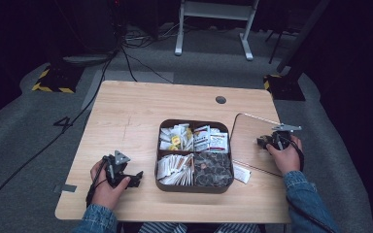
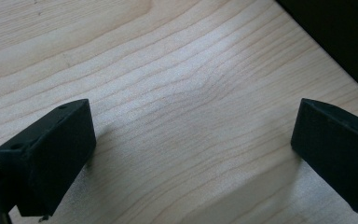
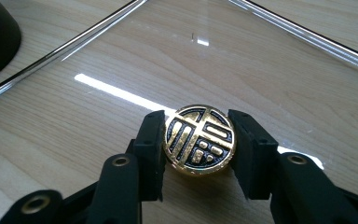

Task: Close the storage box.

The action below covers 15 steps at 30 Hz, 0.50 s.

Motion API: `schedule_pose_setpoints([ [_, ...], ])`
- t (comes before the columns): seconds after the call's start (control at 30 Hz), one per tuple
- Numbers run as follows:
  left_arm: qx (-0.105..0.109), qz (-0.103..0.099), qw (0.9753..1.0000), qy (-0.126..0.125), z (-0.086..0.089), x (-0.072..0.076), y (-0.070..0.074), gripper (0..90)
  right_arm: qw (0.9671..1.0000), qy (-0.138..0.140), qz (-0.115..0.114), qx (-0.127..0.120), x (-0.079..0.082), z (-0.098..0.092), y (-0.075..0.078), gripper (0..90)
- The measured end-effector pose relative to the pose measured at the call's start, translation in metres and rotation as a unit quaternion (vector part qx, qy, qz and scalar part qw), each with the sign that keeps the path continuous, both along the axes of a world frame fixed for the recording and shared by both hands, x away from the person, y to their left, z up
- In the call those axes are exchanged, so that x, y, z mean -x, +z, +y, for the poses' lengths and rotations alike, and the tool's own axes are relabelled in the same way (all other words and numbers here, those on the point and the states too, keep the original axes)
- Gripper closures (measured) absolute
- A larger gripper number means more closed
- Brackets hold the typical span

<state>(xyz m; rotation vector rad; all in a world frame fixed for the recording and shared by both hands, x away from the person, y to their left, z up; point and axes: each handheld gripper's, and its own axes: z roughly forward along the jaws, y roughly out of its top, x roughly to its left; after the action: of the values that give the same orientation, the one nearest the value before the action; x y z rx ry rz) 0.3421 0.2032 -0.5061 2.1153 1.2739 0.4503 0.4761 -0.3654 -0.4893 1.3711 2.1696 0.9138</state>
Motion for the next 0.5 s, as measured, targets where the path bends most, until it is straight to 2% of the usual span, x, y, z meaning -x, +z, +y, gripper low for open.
schedule_pose_setpoints([
  [0.3,0.0,0.0,1.0,0.0,0.0,0.0,0.0,0.1,1.0,0.0,-0.001,-0.005,0.0,-0.001,0.001,59.2],
  [0.5,0.0,0.0,1.0,0.0,0.0,0.0,0.0,0.1,0.9999,-0.002,-0.011,-0.01,0.002,-0.005,0.013,59.2],
])
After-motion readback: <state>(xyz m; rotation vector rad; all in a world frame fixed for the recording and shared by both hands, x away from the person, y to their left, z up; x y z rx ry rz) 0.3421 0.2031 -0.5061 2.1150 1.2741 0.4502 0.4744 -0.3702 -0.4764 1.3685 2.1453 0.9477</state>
